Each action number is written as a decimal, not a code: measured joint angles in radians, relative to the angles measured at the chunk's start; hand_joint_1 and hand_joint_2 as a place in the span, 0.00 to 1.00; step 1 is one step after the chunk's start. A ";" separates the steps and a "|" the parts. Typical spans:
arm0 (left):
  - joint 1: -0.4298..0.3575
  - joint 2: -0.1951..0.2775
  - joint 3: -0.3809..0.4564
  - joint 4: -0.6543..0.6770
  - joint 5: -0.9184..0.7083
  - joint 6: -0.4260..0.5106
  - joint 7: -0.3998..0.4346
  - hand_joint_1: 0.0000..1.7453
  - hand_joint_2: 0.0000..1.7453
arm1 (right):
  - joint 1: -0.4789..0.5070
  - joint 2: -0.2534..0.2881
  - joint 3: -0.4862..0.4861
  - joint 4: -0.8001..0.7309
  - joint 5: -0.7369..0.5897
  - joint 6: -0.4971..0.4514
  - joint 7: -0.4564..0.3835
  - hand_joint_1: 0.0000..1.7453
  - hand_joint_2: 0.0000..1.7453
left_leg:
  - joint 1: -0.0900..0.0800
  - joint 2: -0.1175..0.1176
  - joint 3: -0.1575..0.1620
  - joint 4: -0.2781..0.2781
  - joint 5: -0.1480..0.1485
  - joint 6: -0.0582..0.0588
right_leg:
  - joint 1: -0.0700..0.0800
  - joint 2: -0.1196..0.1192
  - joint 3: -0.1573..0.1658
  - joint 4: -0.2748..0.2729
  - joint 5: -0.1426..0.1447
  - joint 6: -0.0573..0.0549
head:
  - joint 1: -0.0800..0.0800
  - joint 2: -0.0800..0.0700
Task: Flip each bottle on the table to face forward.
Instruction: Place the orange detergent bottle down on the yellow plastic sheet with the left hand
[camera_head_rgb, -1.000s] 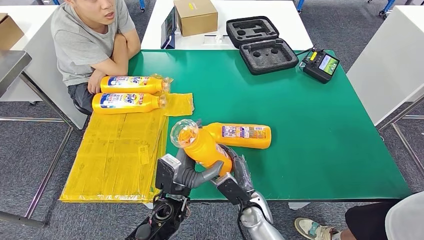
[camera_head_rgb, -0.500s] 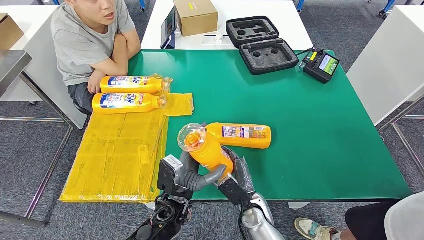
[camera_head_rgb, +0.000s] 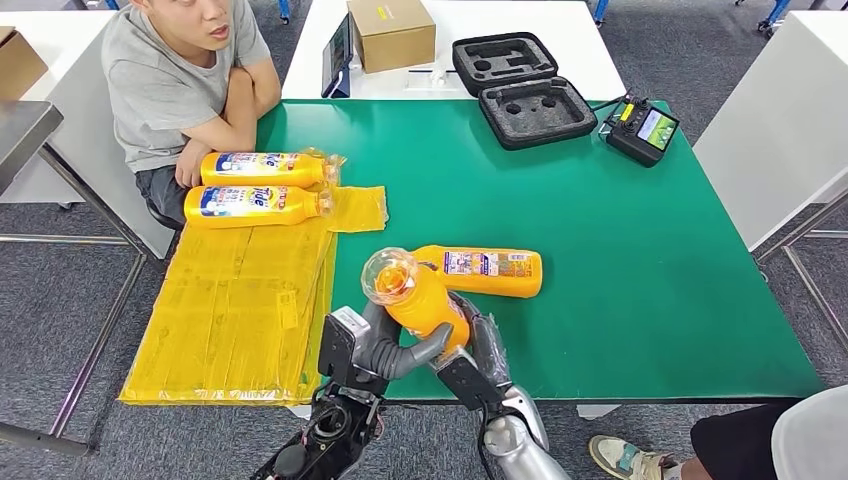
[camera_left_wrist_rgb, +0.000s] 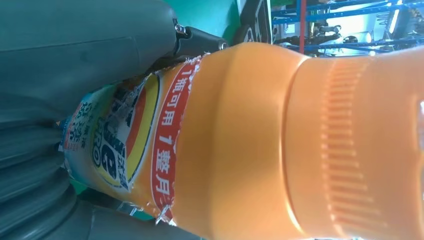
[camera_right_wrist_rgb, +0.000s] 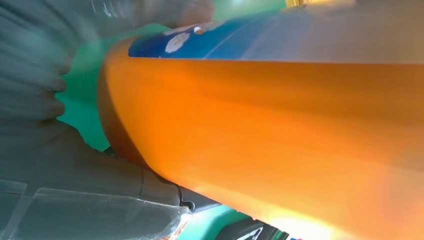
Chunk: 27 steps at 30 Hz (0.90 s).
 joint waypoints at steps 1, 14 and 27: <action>-0.003 0.000 -0.001 0.003 0.001 0.000 0.001 0.98 1.00 | 0.000 0.000 0.000 0.000 0.000 0.000 0.000 1.00 1.00 | 0.000 0.000 0.000 0.000 0.000 0.000 | 0.000 0.000 0.000 0.000 0.000 0.000 | 0.000 0.000; -0.020 -0.006 -0.003 0.016 -0.149 0.177 -0.030 1.00 1.00 | -0.023 0.008 0.032 -0.004 0.016 0.043 0.058 0.65 1.00 | 0.000 0.000 0.000 0.000 0.000 0.000 | 0.000 0.000 0.000 0.000 0.000 0.000 | 0.000 0.000; -0.010 -0.006 0.045 -0.011 -0.194 0.217 -0.030 1.00 1.00 | -0.032 0.014 0.054 0.009 -0.023 0.084 0.052 0.00 1.00 | 0.000 0.000 0.000 0.000 0.000 0.000 | 0.000 0.000 0.000 0.000 0.000 0.000 | 0.000 0.000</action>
